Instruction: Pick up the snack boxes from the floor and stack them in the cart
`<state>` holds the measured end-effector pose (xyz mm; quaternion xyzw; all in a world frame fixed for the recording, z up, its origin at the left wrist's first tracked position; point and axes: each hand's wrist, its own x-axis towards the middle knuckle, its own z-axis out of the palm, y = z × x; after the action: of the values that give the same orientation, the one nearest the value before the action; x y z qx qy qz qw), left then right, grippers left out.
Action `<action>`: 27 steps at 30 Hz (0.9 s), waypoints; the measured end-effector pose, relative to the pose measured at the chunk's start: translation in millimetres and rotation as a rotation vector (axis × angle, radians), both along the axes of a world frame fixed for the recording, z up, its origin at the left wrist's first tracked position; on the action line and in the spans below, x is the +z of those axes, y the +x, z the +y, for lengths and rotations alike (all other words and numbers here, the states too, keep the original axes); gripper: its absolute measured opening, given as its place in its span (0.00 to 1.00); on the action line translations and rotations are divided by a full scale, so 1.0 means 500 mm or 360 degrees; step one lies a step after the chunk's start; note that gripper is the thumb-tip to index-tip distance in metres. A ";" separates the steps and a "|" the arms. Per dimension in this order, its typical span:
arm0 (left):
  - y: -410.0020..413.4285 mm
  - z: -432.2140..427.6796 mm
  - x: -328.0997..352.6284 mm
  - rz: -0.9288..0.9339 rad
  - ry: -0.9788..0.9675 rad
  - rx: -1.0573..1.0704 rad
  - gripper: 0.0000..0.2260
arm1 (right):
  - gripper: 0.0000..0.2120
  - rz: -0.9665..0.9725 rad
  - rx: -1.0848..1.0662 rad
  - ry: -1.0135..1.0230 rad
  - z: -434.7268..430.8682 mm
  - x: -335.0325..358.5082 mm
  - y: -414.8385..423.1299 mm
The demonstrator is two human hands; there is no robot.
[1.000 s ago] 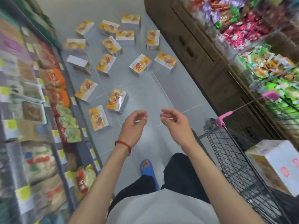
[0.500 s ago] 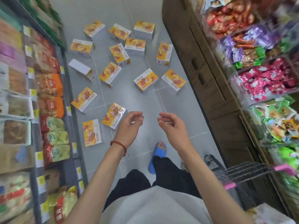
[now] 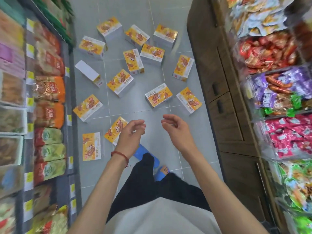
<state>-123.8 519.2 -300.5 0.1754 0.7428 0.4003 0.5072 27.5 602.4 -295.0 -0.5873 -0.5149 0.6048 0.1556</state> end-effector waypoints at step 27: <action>-0.340 -0.073 -0.552 -0.0334 -0.0731 0.1159 0.05 | 0.13 -0.0621 0.0992 -0.0308 0.144 -0.554 -0.490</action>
<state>-293.7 482.6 -576.7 -0.2566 0.7702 0.3933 0.4315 -217.7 674.6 -572.0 -0.5186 -0.6293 0.5457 -0.1930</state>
